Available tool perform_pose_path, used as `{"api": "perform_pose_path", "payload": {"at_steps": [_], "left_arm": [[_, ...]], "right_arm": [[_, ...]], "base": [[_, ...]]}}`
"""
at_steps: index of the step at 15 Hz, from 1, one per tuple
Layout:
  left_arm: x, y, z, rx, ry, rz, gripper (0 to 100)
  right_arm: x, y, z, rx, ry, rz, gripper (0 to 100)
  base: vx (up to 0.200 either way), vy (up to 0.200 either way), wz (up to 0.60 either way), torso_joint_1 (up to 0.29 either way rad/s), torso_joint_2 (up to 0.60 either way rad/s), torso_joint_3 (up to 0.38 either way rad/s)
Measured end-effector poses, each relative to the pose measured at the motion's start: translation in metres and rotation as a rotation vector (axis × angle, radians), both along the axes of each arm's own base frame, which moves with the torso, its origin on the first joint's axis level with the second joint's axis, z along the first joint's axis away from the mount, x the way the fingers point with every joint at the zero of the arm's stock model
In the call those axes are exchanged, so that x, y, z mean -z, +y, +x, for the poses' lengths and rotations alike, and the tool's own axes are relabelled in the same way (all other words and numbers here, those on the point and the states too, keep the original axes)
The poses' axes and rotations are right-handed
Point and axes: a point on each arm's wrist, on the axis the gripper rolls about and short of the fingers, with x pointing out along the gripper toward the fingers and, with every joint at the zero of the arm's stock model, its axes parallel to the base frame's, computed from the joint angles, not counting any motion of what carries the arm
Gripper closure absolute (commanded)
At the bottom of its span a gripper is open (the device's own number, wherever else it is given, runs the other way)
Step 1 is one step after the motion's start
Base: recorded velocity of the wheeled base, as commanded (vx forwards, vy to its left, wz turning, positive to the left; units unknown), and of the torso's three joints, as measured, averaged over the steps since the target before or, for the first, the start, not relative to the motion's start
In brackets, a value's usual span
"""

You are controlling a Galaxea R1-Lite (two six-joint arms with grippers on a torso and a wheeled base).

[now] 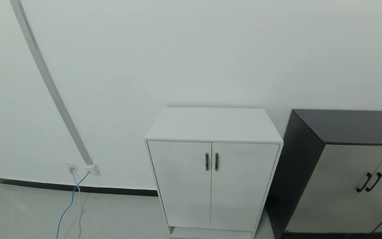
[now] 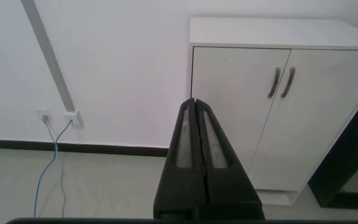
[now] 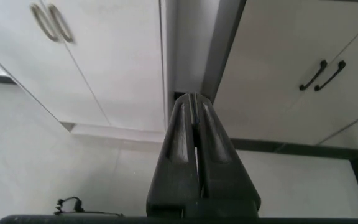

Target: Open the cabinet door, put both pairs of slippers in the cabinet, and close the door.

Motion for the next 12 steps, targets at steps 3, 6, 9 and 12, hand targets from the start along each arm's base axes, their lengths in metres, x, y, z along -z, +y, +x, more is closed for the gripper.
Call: {"api": "perform_pose_path", "payload": {"at_steps": [3,6,9,12], "left_arm": [[0.000,0.000,0.000,0.000,0.000,0.000,100],[0.000,0.000,0.000,0.000,0.000,0.000,100],[0.000,0.000,0.000,0.000,0.000,0.000,100],[0.000,0.000,0.000,-0.001,0.000,0.000,100]], "right_arm": [[0.008,-0.001,-0.022,-0.054,-0.008,0.014,100],[0.020,-0.001,-0.041,-0.100,-0.005,0.027,100],[0.029,-0.002,-0.051,-0.123,-0.024,0.033,100],[0.042,-0.002,-0.055,-0.129,-0.034,0.035,100]], "base": [[0.000,0.000,0.00,0.000,0.00,0.000],[0.000,0.000,0.00,0.000,0.00,0.000],[0.000,0.000,0.00,0.000,0.00,0.000],[0.000,0.000,0.00,0.000,0.00,0.000]]}}
